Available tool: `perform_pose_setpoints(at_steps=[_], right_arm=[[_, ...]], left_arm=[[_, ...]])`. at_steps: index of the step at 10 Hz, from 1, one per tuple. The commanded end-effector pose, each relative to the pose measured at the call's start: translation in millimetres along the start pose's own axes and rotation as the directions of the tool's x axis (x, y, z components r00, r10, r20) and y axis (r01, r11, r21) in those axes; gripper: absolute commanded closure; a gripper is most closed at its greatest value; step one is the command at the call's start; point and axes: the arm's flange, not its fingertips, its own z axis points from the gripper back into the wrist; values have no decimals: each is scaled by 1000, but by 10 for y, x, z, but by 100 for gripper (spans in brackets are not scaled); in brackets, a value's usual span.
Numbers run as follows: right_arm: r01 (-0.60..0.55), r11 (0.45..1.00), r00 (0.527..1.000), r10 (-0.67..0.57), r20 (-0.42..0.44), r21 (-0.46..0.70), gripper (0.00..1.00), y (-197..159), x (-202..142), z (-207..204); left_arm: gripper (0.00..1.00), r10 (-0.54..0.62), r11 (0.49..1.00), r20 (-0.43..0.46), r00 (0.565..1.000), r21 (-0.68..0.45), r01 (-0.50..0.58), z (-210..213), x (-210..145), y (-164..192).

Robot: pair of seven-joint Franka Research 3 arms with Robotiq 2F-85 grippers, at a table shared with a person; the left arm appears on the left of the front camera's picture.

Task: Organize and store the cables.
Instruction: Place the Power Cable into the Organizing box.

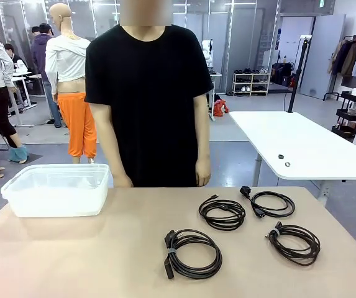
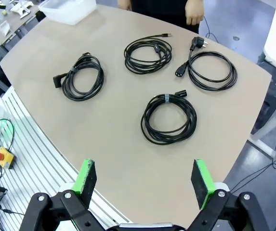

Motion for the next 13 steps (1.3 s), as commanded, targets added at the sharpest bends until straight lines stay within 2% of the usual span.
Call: perform_pose_setpoints(at_steps=[1,13], right_arm=[[-16,1000,1000,16,2,4,0,-2,-7,16],[-16,1000,1000,16,2,4,0,-2,-7,16]], left_arm=[[0,-17,1000,4,1000,-16,17,15,-8,10],[0,-17,1000,4,1000,-16,17,15,-8,10]])
